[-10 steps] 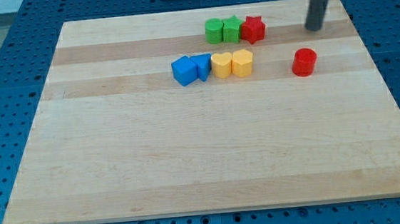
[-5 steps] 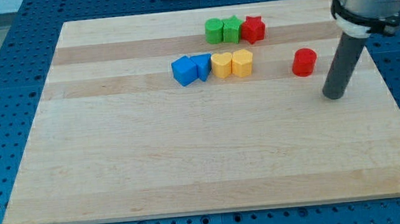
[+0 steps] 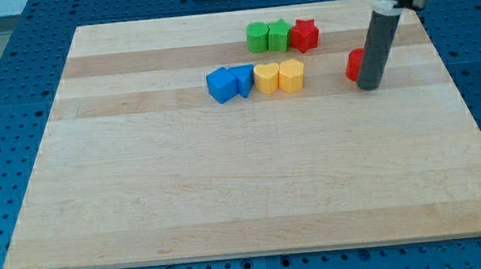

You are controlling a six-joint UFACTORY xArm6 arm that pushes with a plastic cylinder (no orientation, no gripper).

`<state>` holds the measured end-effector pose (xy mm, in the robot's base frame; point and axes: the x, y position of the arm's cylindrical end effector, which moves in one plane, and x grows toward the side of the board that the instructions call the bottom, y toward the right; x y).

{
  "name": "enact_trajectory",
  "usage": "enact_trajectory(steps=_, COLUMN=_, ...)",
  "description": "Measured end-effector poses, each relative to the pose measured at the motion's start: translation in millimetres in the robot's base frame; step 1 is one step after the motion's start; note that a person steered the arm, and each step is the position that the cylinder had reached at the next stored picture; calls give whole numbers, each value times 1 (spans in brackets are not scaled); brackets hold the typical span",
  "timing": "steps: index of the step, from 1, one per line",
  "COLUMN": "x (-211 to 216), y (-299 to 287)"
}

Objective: Push the red circle towards the red star

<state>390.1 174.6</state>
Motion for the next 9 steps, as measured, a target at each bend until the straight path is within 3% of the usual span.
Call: enact_trajectory(steps=9, x=-75, y=0)
